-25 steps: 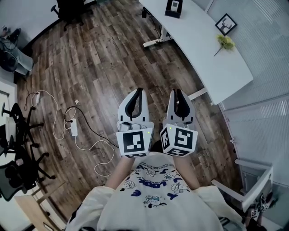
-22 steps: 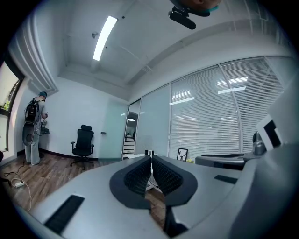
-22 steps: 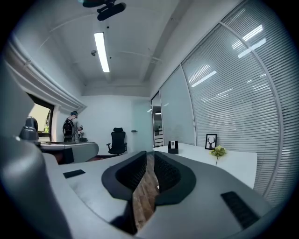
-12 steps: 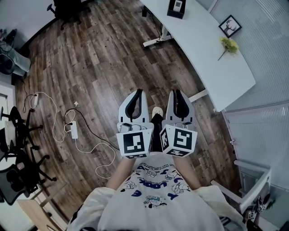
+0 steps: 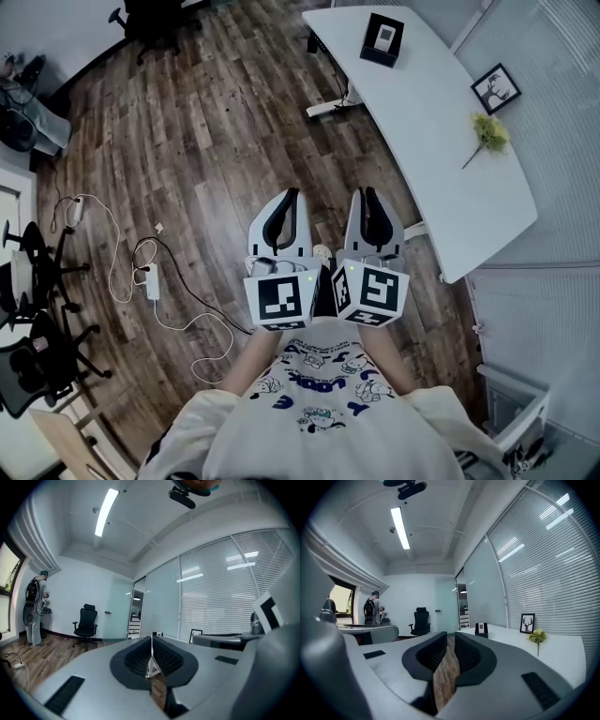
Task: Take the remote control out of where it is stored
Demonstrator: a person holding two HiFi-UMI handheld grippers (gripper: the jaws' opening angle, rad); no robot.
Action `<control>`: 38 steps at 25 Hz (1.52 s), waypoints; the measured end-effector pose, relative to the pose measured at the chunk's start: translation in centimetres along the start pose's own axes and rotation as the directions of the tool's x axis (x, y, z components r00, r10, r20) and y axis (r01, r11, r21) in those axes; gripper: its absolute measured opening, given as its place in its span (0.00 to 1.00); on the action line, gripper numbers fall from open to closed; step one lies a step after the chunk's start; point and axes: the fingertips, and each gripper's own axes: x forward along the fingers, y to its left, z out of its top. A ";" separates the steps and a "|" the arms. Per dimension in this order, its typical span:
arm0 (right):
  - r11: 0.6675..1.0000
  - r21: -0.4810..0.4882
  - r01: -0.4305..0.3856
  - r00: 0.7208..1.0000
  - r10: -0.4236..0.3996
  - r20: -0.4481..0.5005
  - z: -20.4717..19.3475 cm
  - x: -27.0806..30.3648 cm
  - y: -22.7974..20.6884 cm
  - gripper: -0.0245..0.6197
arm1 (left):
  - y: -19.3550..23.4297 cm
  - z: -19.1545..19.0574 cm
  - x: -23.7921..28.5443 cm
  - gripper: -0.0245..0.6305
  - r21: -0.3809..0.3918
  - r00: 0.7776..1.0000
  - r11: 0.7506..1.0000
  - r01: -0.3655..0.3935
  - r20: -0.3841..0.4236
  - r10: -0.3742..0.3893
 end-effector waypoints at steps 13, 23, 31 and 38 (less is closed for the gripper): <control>0.999 0.011 -0.037 0.999 0.037 0.010 3.2 13.6 -7.8 0.14 | -2.2 1.8 15.2 0.07 0.009 1.000 1.000 -0.024 0.006 0.024; 0.999 0.021 -0.035 0.999 0.035 0.014 4.2 18.4 -11.6 0.14 | -3.5 2.1 21.5 0.07 -0.002 1.000 1.000 -0.022 -0.005 0.022; 1.000 0.021 -0.004 1.000 0.003 0.009 4.2 22.0 -13.6 0.14 | -2.8 1.9 25.9 0.07 -0.010 1.000 1.000 -0.014 -0.010 0.014; 0.999 0.022 0.025 1.000 -0.025 0.008 4.7 26.5 -15.2 0.14 | -2.4 2.1 31.3 0.07 -0.008 1.000 1.000 0.022 -0.009 -0.022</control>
